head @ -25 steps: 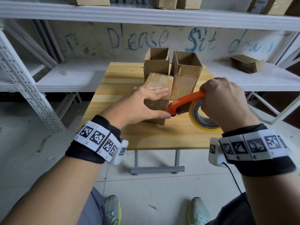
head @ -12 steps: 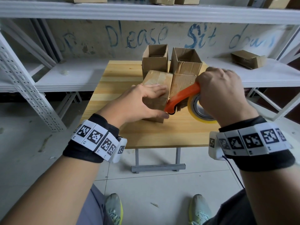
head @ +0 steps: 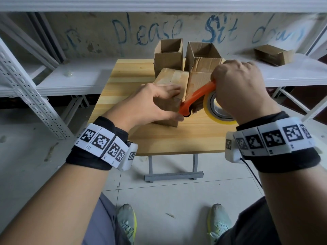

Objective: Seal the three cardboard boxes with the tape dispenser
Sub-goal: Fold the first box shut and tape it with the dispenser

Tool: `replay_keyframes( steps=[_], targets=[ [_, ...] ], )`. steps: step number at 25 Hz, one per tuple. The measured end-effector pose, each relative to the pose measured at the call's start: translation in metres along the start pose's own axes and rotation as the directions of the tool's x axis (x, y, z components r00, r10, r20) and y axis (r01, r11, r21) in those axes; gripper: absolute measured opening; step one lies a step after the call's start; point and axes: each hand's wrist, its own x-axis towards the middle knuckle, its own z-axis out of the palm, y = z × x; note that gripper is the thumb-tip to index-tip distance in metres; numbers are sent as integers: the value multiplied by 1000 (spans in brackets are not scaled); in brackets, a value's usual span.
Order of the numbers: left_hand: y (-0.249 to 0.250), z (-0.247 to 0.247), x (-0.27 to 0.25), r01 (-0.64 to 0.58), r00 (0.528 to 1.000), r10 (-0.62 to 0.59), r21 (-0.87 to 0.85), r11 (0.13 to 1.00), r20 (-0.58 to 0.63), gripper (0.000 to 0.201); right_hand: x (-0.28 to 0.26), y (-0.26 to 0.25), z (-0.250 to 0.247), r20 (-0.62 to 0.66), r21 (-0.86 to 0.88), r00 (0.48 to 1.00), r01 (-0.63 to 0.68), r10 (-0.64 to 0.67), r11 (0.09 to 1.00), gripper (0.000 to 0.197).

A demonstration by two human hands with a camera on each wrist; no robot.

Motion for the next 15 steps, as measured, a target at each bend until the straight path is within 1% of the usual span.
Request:
replay_keyframes(
  steps=[4, 6, 8, 10, 11, 12, 13, 14, 15],
  targets=[
    [-3, -3, 1, 4, 1000, -4, 25, 1000, 11, 97, 1, 9, 11, 90, 57, 995, -40, 35, 998, 20],
    [-3, -4, 0, 11, 1000, -11, 33, 999, 18, 97, 1, 12, 13, 105, 91, 994, -42, 32, 995, 21],
    [3, -2, 2, -12, 1000, 11, 57, 998, 28, 91, 1, 2, 12, 133, 85, 991, 25, -36, 996, 19],
    [9, 0, 6, -71, 997, 68, 173, 982, 21, 76, -1, -23, 13, 179, 73, 974, 127, -138, 989, 14],
    [10, -2, 8, -80, 997, 78, 218, 973, 15, 72, -3, -33, 14, 175, 70, 972, 146, -157, 987, 13],
    [8, -6, 8, -56, 998, 56, 222, 973, 3, 75, -3, -37, 15, 154, 70, 976, 145, -154, 987, 13],
    [4, -10, 5, -12, 1000, 14, 188, 982, -6, 81, -3, -37, 15, 146, 73, 981, 120, -130, 990, 11],
    [-2, -14, 1, 30, 1000, -30, 136, 990, -2, 88, -4, -30, 18, 150, 96, 985, 76, -90, 992, 12],
    [-6, -16, -3, 52, 999, -53, 87, 995, 7, 92, -6, -20, 21, 160, 134, 987, 14, -36, 991, 16]
  ],
)
